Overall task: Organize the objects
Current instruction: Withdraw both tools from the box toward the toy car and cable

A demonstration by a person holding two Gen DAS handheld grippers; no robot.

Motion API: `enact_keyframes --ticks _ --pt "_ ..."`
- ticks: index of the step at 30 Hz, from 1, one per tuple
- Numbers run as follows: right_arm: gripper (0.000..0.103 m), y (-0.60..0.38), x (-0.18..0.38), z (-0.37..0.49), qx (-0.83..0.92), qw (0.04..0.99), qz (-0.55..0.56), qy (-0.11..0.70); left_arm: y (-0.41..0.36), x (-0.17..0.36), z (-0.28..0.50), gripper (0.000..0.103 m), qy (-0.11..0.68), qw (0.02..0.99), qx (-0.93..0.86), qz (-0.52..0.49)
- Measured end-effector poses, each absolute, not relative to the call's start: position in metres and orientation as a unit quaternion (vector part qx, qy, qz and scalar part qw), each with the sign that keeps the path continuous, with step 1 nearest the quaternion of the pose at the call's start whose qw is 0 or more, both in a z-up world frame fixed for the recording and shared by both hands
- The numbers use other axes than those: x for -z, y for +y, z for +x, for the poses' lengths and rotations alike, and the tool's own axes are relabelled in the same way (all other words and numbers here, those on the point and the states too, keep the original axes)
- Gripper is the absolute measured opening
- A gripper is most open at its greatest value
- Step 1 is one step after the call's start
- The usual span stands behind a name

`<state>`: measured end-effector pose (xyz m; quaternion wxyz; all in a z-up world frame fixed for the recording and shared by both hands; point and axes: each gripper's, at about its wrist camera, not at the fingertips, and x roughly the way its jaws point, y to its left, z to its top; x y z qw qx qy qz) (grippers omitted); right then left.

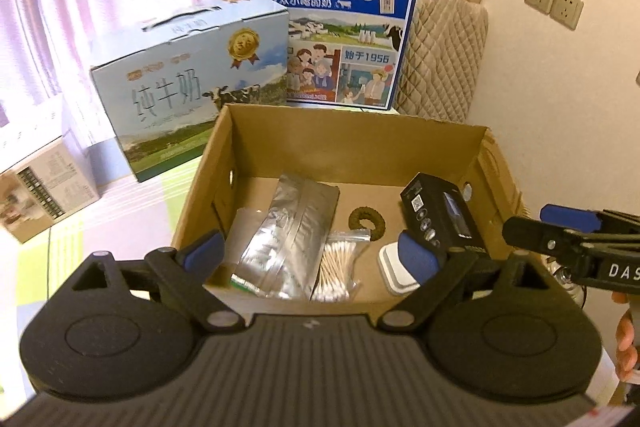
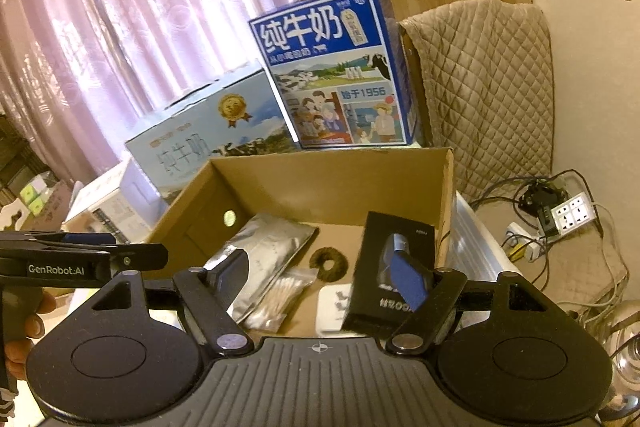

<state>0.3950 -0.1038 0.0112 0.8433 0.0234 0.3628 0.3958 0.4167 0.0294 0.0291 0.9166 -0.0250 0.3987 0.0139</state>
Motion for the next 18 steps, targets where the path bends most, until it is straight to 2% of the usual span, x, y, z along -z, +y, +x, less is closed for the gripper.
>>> enact_keyframes --ticks 10,18 --pt "0.075 -0.119 -0.019 0.342 -0.427 0.828 0.004 0.364 0.038 -0.041 0.341 0.094 0.385 0.921 -0.030 -0.054" --pt "0.075 -0.127 -0.006 0.307 -0.444 0.809 -0.017 0.385 0.050 -0.025 0.286 0.094 0.409 0.908 -0.055 -0.074"
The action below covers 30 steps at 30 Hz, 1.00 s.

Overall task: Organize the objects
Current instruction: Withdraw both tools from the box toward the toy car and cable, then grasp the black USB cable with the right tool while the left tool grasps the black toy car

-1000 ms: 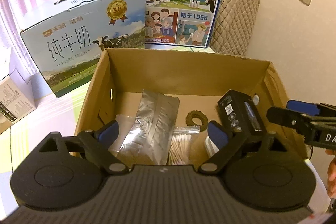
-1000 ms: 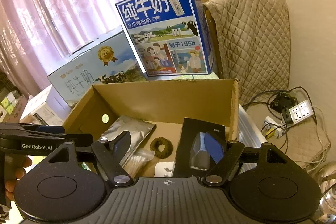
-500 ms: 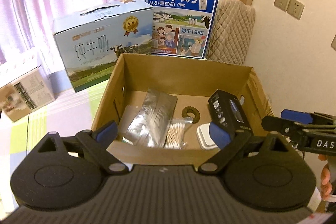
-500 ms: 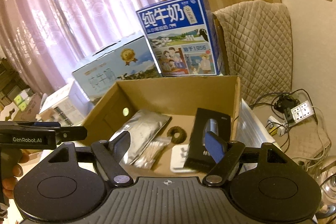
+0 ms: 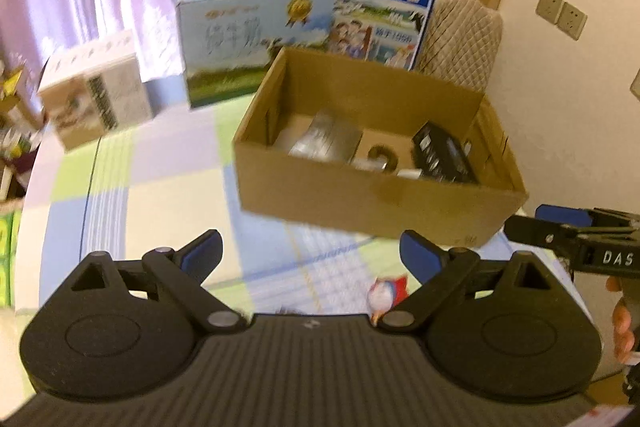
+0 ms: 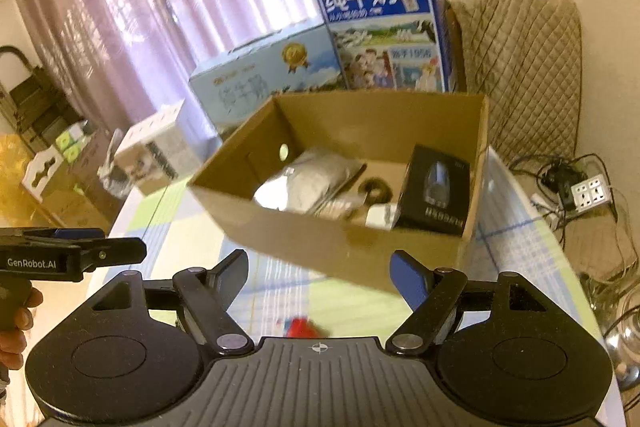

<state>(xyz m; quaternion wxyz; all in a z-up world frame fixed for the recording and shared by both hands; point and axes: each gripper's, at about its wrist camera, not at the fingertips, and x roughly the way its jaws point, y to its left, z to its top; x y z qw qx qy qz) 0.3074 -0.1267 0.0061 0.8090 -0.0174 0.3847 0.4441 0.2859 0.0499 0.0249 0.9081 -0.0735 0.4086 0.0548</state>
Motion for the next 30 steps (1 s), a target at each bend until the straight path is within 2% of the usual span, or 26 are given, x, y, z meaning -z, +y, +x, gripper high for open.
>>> enact_keyframes --ticks 14,30 --pt "0.075 -0.131 0.029 0.271 -0.451 0.781 -0.055 0.429 0.057 0.019 0.231 0.094 0.451 0.883 -0.086 -0.098" --pt "0.075 -0.126 0.062 0.249 -0.451 0.754 -0.090 0.469 0.061 0.059 0.208 0.093 0.500 0.855 -0.090 -0.107"
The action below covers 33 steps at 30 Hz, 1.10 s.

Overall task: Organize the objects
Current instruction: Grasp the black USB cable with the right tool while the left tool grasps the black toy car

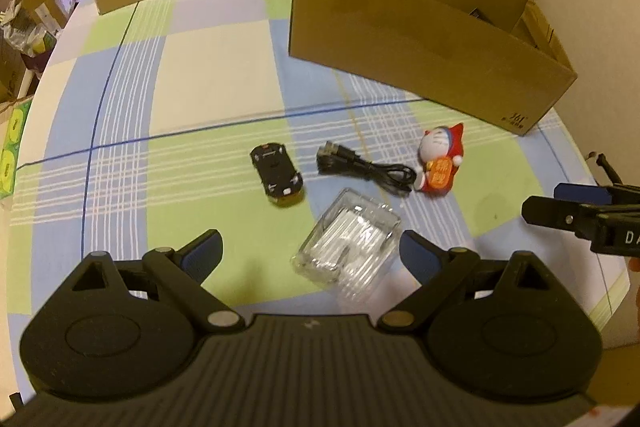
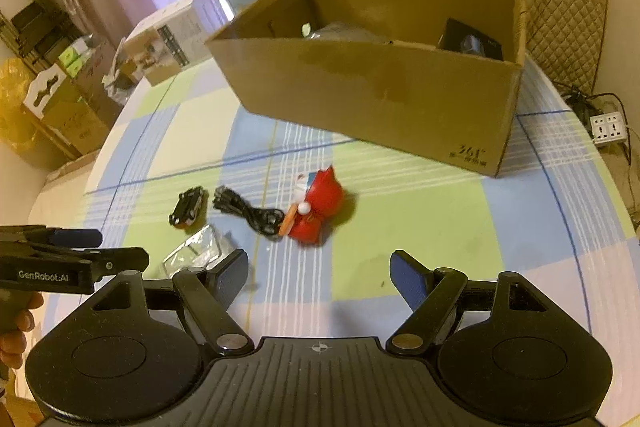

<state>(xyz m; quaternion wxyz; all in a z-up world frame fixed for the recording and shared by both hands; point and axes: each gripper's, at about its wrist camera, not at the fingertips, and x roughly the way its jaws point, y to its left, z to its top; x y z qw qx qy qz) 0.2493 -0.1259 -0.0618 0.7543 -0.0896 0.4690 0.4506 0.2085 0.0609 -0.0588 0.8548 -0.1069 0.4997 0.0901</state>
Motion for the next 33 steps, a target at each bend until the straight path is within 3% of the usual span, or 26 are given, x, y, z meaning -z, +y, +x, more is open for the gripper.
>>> enact_keyframes --ticks 9,18,26,33 --pt "0.075 -0.105 0.068 0.234 -0.475 0.737 -0.114 0.466 0.076 0.066 0.203 0.093 0.507 0.848 -0.102 -0.114" --pt "0.074 -0.064 0.068 0.222 -0.527 0.730 -0.165 0.403 0.094 0.065 0.206 0.093 0.497 0.850 -0.122 -0.124" --pt "0.049 -0.026 0.087 0.226 -0.561 0.703 -0.206 0.385 0.111 0.072 0.215 0.093 0.498 0.846 -0.137 -0.133" --pt "0.036 0.001 0.110 0.233 -0.587 0.667 -0.254 0.383 0.122 0.082 0.221 0.093 0.507 0.838 -0.143 -0.142"
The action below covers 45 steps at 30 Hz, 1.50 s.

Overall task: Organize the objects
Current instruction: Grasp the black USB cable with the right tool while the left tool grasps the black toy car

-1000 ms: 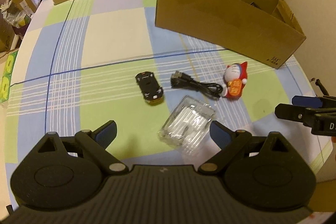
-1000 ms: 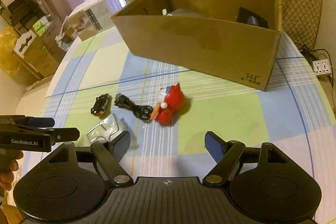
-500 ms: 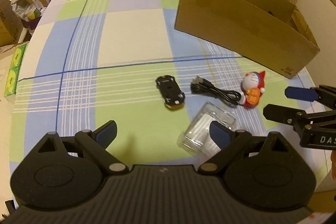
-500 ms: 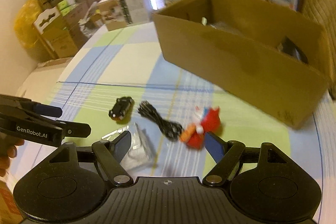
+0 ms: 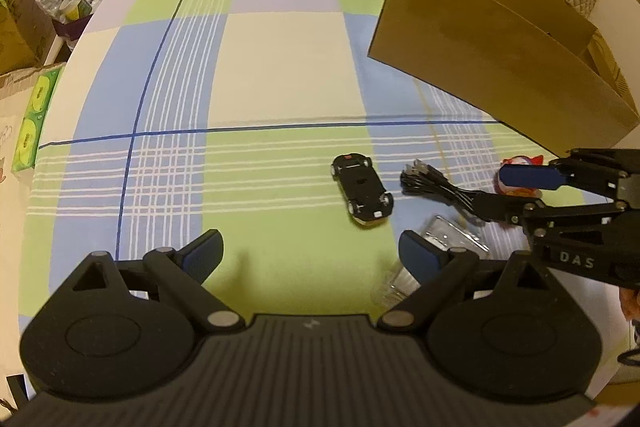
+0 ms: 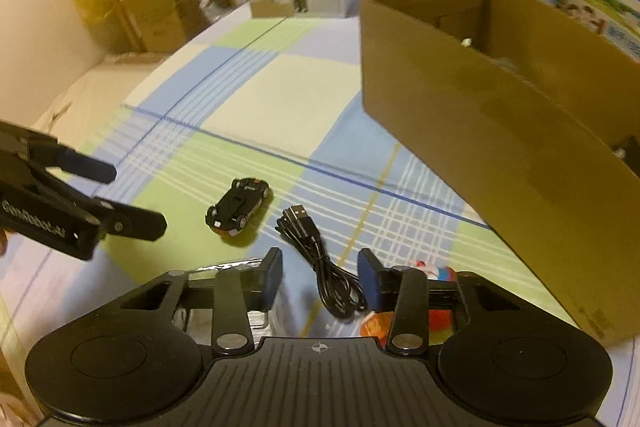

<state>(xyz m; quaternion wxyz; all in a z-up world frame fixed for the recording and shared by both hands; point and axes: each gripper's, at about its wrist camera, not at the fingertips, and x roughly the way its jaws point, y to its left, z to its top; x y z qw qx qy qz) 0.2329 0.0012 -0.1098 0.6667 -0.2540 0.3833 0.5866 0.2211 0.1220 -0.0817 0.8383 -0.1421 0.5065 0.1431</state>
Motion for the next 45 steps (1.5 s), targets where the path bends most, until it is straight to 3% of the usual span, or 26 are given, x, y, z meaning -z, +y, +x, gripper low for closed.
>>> enact_keyframes --ticks 15,18,22,29,35,45 --pt "0.033 0.036 0.139 0.240 -0.621 0.614 -0.294 0.388 0.136 0.094 0.236 0.093 0.518 0.828 -0.150 -0.151" --pt "0.022 0.040 0.144 0.237 -0.616 0.618 -0.294 0.390 0.136 0.095 0.239 0.093 0.519 0.828 -0.149 -0.152" --pt "0.015 0.040 0.146 0.239 -0.604 0.635 -0.284 0.390 0.136 0.098 0.246 0.092 0.519 0.828 -0.145 -0.154" --pt "0.013 0.036 0.144 0.255 -0.556 0.675 -0.270 0.403 0.126 0.107 0.264 0.088 0.519 0.832 -0.122 -0.153" --pt "0.013 0.031 0.145 0.258 -0.551 0.677 -0.257 0.414 0.118 0.121 0.282 0.081 0.529 0.828 -0.112 -0.152" --pt "0.013 0.028 0.144 0.259 -0.547 0.682 -0.239 0.422 0.119 0.131 0.292 0.039 0.534 0.823 -0.118 -0.151"
